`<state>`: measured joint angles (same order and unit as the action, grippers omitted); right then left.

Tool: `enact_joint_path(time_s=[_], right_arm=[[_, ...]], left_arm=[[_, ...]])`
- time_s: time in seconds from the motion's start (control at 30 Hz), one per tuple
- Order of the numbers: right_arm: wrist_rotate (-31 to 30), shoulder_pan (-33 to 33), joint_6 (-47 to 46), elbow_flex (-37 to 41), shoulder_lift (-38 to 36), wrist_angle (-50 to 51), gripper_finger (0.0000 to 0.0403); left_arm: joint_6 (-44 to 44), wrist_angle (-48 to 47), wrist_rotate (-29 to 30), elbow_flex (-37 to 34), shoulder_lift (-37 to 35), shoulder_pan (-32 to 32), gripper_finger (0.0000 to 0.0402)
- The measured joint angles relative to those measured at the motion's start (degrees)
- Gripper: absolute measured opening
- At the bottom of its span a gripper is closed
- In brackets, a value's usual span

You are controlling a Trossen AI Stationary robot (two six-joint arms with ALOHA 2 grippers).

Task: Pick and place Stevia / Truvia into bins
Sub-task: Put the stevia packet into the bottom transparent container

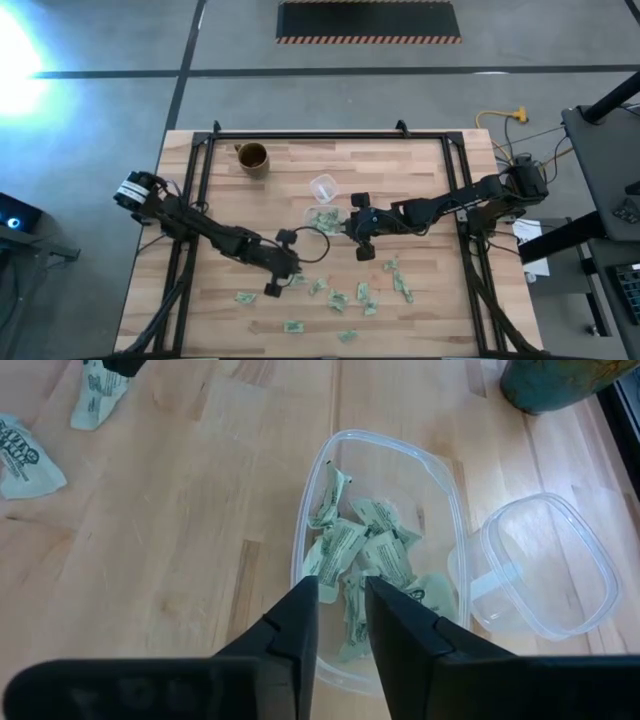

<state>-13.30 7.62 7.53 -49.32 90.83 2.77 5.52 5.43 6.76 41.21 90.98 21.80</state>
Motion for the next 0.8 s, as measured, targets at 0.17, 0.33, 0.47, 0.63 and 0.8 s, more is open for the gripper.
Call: enact_joint_path(time_s=[0.17, 0.33, 0.47, 0.63, 0.8], right_arm=[[0.00, 0.00, -0.02, 0.00, 0.02, 0.01, 0.0078], [0.00, 0.00, -0.04, 0.00, 0.02, 0.02, 0.0071], [0.00, 0.00, -0.04, 0.00, 0.02, 0.01, 0.0068], [0.00, 0.00, -0.04, 0.00, 0.00, 0.01, 0.0074], [0.00, 0.00, -0.04, 0.00, 0.02, 0.01, 0.0079]], left_arm=[[0.17, 1.81, -3.49, -0.24, 1.20, -0.11, 0.0063], [1.47, 3.14, -3.62, -0.32, 1.83, -0.67, 0.0147], [1.72, 3.25, -3.43, -0.35, 2.38, -1.16, 0.0197], [2.94, 3.09, -3.56, -0.33, 4.84, -1.63, 0.0218], [3.12, 3.24, -6.23, 0.45, 6.50, -1.73, 0.0218]])
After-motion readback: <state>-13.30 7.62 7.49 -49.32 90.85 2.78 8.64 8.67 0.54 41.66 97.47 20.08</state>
